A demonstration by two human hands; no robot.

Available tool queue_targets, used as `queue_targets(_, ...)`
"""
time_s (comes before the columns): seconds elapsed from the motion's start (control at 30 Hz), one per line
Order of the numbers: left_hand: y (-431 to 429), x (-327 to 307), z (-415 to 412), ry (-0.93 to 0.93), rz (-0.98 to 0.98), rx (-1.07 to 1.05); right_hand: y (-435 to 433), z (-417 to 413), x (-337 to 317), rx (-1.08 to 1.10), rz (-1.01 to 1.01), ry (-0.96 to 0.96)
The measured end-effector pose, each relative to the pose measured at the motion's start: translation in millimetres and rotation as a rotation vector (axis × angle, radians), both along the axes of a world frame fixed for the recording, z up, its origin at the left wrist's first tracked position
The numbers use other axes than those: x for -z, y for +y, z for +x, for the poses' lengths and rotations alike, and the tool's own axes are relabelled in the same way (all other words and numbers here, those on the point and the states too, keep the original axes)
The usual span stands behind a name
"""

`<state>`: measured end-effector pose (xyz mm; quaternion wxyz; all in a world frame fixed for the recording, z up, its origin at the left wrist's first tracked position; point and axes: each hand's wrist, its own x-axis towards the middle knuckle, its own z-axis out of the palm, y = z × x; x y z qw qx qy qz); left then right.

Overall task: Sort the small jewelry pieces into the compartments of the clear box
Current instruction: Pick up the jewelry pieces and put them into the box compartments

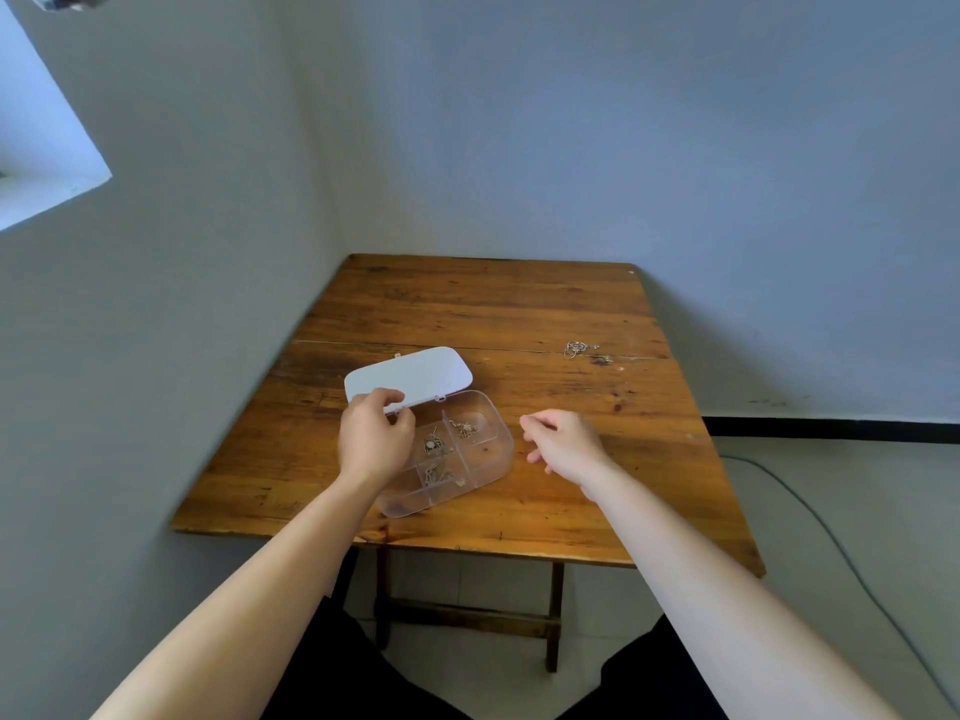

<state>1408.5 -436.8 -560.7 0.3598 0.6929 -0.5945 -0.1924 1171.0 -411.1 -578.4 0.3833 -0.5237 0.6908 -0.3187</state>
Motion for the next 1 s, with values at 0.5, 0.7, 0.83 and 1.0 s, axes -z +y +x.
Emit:
queue_targets(0.5,-17.5,19.9,27.0,-0.379,-0.061,0.109,-16.5,42.0,16.2,-0.132,-0.04,-0.047)
queue_targets(0.7,-36.8,14.7,48.4,-0.47,-0.001,0.041,-41.4,58.1,11.4,-0.355,-0.008,0.047)
queue_targets(0.83,-50.2,7.2,47.5,-0.509,0.0,0.006,-62.8,45.1,9.2,-0.328,-0.027,0.107)
queue_targets(1.0,-75.1,-1.6,13.5,-0.572,-0.114,0.121,-92.5,-10.2,6.6,-0.152,-0.061,0.46)
